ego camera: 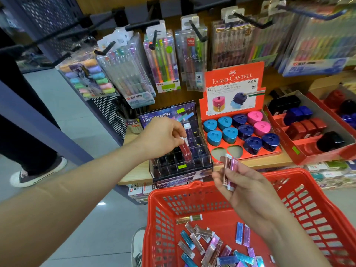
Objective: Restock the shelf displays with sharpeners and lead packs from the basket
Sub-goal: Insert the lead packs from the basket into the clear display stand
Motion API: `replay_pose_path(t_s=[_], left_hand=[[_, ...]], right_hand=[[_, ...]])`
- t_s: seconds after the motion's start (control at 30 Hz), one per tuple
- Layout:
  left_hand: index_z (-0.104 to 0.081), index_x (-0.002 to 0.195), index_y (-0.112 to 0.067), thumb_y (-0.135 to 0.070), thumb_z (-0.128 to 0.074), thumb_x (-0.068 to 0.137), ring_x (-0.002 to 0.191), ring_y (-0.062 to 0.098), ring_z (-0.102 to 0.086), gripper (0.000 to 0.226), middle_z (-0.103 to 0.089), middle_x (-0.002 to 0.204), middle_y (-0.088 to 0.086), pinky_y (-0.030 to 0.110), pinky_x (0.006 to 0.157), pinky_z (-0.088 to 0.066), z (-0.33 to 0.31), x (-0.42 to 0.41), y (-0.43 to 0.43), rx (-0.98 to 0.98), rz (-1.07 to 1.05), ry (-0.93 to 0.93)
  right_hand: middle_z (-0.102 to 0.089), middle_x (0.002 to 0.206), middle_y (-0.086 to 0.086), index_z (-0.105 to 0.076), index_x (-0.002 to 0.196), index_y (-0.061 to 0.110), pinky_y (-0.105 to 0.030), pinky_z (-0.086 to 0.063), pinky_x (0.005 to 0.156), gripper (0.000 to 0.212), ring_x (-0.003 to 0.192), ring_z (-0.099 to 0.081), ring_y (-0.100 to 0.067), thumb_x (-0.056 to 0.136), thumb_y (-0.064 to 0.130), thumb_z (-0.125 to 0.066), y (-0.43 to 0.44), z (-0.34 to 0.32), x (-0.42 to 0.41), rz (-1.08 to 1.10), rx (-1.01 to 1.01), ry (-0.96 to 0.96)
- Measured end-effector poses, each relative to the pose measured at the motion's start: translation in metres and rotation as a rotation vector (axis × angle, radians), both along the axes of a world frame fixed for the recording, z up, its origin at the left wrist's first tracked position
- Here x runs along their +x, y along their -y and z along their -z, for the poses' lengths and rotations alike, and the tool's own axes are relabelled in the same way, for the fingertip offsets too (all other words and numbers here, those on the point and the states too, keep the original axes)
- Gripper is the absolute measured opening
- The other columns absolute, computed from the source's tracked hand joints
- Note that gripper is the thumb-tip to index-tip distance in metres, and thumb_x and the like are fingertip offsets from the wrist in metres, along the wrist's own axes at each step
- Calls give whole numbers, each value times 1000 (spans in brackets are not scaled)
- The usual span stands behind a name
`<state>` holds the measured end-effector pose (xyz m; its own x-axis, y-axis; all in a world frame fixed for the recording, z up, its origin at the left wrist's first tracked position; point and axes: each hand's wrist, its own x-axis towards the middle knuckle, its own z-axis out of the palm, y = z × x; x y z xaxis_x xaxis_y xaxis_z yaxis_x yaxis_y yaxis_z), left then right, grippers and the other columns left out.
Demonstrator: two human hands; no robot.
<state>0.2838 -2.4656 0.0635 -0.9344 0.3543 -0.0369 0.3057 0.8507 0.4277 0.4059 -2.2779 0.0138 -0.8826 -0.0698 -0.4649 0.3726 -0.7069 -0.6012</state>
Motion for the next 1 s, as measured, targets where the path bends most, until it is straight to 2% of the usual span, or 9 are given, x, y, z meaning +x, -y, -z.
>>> replay_pose_path(t_s=[0.2,0.3,0.43,0.67,0.77,0.83,0.9,0.93,1.0], left_hand=[[-74,92,-20,-20,-73,82,75,3,-63,10,-68,79,-7,21,77,-52,2,-2,0,-65,55,6],[-73,95,-18,-20,-70,85,75,5,-60,11,-67,81,-6,22,77,-50,11,1,-2,-121,117,-44],[-70,101,-16,-22,-65,89,89,16,-59,15,-65,96,-1,35,82,-49,22,4,-3,-211,204,-180],[-59,109,-15,-26,-54,94,103,22,-55,19,-59,106,2,33,83,-43,34,6,-6,-371,313,-285],[-60,109,-18,-31,-60,91,102,20,-54,22,-59,102,0,32,85,-43,33,7,-6,-367,290,-290],[-65,102,-19,-33,-64,89,88,14,-58,19,-62,91,-4,31,80,-49,21,10,-10,-130,154,-152],[-69,94,-16,-30,-60,92,71,11,-61,17,-66,79,-1,31,71,-55,3,15,-18,253,8,199],[-71,94,-14,-30,-57,94,68,11,-61,20,-68,79,2,28,67,-56,-6,18,-23,375,-11,366],[-72,98,-15,-30,-58,92,68,9,-62,21,-70,83,4,24,66,-55,-15,24,-28,407,80,502]], right_hand=[[-69,79,-13,-70,88,0,-25,-59,59,18,72,-72,-21,72,7,-65,2,-3,2,-6,64,8],[-69,78,-13,-70,91,1,-26,-60,61,17,73,-72,-21,78,7,-62,4,-4,3,-6,68,-4],[-72,78,-10,-68,101,1,-29,-61,66,17,76,-72,-22,88,0,-56,6,-7,3,-24,107,-8],[-71,73,-9,-69,89,3,-27,-60,64,9,71,-70,-19,83,1,-62,11,-8,4,-36,147,-32],[-72,75,-9,-69,89,3,-25,-59,61,12,70,-70,-18,78,4,-66,13,-8,5,-37,187,-38],[-73,77,-9,-68,94,3,-21,-56,57,16,67,-69,-16,78,3,-68,13,-6,5,-17,237,-30],[-72,77,-9,-70,96,6,-19,-50,54,16,65,-66,-14,81,1,-68,13,-4,4,-8,304,-53],[-70,74,-8,-73,94,9,-20,-47,55,15,65,-63,-13,82,1,-68,13,-3,4,-14,349,-79],[-66,67,-6,-77,88,13,-24,-42,59,13,65,-55,-18,85,4,-68,13,-2,4,-42,440,-135]])
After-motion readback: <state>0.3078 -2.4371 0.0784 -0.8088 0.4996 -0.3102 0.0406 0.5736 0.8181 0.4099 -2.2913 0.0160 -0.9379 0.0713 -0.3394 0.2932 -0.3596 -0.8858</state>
